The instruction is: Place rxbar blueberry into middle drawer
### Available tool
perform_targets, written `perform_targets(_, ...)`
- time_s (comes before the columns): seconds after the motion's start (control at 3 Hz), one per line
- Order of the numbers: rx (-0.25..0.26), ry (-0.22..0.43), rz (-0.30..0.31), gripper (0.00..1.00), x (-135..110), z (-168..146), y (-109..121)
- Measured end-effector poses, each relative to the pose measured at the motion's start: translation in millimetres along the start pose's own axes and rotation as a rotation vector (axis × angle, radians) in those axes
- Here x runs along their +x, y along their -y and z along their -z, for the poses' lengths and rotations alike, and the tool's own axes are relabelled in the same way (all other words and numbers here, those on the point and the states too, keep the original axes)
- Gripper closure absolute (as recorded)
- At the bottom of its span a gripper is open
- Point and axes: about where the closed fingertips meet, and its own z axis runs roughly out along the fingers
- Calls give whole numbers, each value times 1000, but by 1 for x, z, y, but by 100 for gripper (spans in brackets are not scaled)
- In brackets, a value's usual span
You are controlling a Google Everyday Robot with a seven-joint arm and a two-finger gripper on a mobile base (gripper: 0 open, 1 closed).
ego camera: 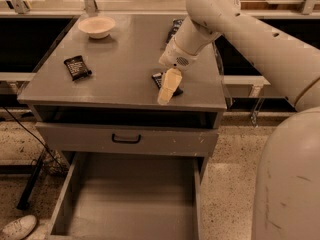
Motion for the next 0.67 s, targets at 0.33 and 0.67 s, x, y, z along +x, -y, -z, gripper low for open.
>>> perform_targets(0.33,0,0,0,27,0,0,0)
perform_targets(0.67,0,0,0,50,0,0,0)
